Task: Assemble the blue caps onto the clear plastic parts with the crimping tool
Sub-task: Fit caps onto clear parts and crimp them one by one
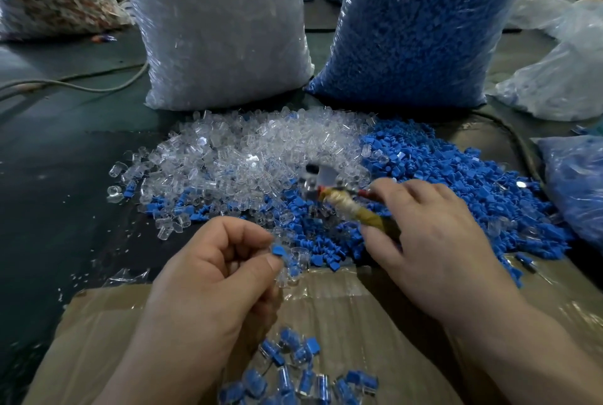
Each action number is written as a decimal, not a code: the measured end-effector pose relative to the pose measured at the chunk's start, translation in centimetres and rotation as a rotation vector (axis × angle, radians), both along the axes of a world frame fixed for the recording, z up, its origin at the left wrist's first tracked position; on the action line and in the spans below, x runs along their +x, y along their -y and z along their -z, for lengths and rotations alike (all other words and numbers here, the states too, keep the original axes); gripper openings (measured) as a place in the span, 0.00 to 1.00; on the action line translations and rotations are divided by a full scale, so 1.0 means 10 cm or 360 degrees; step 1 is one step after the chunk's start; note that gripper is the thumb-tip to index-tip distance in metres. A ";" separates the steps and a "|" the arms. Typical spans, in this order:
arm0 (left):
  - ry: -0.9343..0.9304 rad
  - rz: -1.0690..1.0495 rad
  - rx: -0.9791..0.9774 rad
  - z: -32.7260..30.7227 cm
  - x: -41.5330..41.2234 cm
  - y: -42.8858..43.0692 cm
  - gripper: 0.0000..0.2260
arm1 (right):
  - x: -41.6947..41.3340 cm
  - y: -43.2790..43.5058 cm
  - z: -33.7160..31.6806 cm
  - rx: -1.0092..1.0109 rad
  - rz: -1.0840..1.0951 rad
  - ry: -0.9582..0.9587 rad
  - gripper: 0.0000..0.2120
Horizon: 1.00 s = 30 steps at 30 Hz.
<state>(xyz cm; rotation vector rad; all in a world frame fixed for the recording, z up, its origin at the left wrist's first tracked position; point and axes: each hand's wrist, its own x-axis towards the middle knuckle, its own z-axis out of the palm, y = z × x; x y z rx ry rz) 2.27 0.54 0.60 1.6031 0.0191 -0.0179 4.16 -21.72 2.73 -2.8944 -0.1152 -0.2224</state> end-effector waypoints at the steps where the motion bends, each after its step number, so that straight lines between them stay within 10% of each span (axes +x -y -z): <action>1: 0.0029 -0.0005 0.0039 0.00 0.00 -0.01 0.08 | -0.02 -0.01 -0.02 0.0106 -0.0004 0.0057 0.25; 30: 0.0380 -0.0044 0.0129 -0.02 0.03 -0.20 0.08 | -0.23 -0.09 -0.15 0.0037 -0.0506 0.0098 0.24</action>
